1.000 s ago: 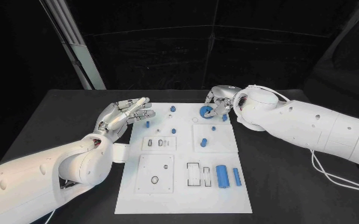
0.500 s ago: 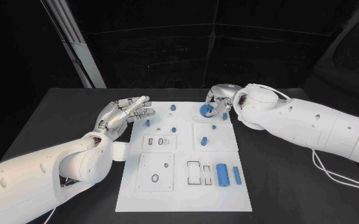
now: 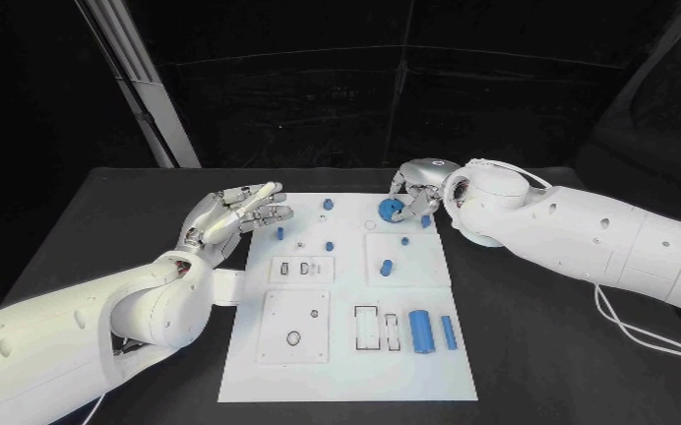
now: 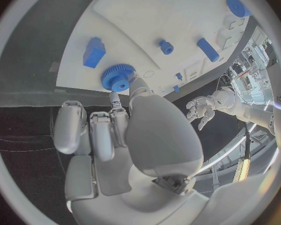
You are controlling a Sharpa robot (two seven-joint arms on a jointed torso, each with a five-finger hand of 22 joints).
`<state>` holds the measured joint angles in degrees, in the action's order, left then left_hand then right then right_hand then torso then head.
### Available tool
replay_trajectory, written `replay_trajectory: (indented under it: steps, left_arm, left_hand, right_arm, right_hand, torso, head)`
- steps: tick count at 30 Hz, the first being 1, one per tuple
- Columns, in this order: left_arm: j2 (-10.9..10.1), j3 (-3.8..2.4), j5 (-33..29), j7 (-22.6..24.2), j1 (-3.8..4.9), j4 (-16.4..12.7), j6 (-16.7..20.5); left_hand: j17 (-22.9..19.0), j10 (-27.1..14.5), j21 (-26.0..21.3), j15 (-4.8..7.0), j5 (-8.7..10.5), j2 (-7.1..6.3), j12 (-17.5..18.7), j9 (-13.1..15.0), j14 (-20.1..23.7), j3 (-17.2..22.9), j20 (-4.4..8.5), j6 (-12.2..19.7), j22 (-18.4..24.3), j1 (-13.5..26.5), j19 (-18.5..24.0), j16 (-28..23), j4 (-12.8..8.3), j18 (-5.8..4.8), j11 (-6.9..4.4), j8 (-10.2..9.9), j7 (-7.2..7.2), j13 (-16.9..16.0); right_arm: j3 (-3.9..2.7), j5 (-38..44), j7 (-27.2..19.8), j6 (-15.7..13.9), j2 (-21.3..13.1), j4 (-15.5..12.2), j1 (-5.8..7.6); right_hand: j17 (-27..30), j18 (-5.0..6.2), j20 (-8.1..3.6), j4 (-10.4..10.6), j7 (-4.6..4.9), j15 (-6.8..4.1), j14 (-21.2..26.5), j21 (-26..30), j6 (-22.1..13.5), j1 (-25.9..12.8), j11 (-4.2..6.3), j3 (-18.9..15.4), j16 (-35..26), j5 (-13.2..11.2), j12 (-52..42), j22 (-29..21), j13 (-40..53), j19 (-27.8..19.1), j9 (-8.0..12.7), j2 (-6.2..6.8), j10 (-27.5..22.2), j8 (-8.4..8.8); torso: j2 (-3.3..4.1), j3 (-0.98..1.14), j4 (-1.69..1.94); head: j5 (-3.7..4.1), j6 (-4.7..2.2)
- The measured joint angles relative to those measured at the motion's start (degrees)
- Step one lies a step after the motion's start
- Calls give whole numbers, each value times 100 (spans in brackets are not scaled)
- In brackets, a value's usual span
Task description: Assemble the parts on the task board
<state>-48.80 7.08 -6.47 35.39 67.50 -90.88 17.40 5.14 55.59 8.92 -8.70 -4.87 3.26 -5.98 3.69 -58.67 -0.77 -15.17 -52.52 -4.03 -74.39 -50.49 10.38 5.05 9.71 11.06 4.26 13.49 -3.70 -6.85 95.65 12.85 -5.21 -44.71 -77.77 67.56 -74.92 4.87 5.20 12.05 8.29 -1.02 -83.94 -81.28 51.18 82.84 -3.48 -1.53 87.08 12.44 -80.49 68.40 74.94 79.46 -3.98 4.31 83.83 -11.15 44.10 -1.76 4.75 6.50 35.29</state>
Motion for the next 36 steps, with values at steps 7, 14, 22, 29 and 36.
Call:
replay_trajectory:
  steps: [7, 14, 22, 29, 36]
  left_arm:
    - [-2, 0, 0, -15, 0, -1, 0]
    - [-4, 1, 0, -52, 0, -9, 2]
    - [-12, 1, 0, -103, 0, -14, -3]
    - [-20, 1, 0, -169, 0, -20, -34]
    - [-21, 1, 0, -224, 0, -23, -74]
  left_hand:
    - [0, 0, 0, 0, 0, 0, 0, 0, 0, 16, 0, 0, 5, 0, 0, 0, -16, 0, 0, 0, 0, 0]
    - [0, 0, 0, 0, 0, 0, 0, 0, 0, 16, 0, 0, 4, 0, 0, 0, -16, 0, 0, 0, 0, 0]
    - [-6, -21, -22, -21, 0, 22, 24, 0, 21, 0, -20, 0, 10, 22, -20, -23, -32, 0, 21, -23, 0, 7]
    - [-15, -42, -62, -21, 0, 22, 51, 0, 21, -6, -20, 13, 9, 22, -20, -45, -58, 0, 41, -23, -12, 7]
    - [-22, -62, -62, -42, 0, 22, 77, 0, 42, 0, -20, 22, 14, 22, -20, -67, -64, 0, 62, -23, -21, 11]
  right_arm:
    - [0, 101, 6, -71, 8, -20, 0]
    - [-3, 198, 2, -63, 43, 11, 2]
    - [-12, 242, -4, 69, 94, 65, 17]
    - [-22, 231, -10, 214, 117, 112, 30]
    - [-29, 194, -29, 317, 147, 173, 41]
  right_hand:
    - [0, 0, -21, -429, -7, 2, 0, -32, 385, 443, 9, 658, 0, -875, -18, 63, 56, 21, 21, -317, 8, -55]
    - [0, 0, -21, -431, -26, 2, 0, -32, 448, 435, 21, 769, 0, -879, 10, 79, 56, 21, 24, -271, 21, 25]
    - [1, 1, -21, -377, 5, 1, -1, -32, 414, 95, 33, 839, 0, -902, 131, 78, -24, 21, 21, -10, 32, 187]
    - [1, 0, -21, -353, -7, 0, 0, -32, 382, -9, 42, 863, 0, -902, 128, 73, 1, 20, 25, 93, 42, 234]
    - [1, 0, -21, -344, 7, 0, 0, -32, 355, -61, 42, 871, 0, -909, 128, 69, 0, 20, 35, 87, 42, 256]
  torso:
    - [0, -1, 7]
    - [-3, -3, 7]
    - [-6, -6, 11]
    - [-7, -7, 14]
    - [-7, -7, 14]
  head:
    - [9, 15]
    - [10, 29]
    - [20, 41]
    - [24, 44]
    - [32, 48]
